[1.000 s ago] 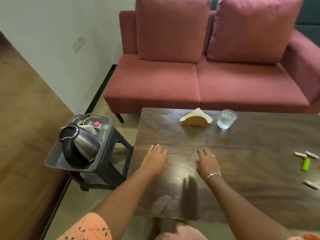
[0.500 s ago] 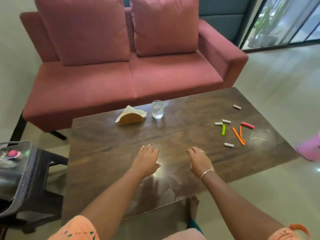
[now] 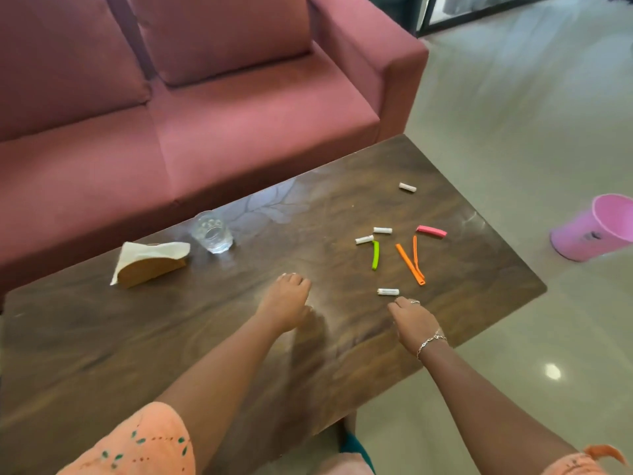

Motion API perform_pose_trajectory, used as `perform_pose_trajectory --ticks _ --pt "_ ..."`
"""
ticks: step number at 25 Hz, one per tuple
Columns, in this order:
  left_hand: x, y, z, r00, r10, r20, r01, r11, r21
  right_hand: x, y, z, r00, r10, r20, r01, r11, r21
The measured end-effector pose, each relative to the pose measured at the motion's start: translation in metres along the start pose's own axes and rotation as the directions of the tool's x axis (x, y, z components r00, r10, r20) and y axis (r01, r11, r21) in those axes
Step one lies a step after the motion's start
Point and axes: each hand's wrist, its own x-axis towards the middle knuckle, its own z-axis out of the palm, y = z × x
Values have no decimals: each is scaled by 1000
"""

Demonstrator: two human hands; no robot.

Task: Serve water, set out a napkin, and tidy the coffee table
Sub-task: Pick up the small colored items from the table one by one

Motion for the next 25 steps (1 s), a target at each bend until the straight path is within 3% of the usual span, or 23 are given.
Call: perform_pose_trajectory --ticks 7,12,21,25 --pt "133 26 11 999 6 54 -1 996 -89 81 39 35 995 -96 22 94 993 69" --pt "193 37 29 997 -53 48 59 989 -134 113 50 65 952 -288 -100 287 958 -25" --pt "256 49 43 994 -104 41 109 987 -122 131 61 89 925 -308 -221 303 951 -58" --pt "264 47 52 998 -48 41 49 999 -2 127 59 95 894 -292 -340 300 954 -31"
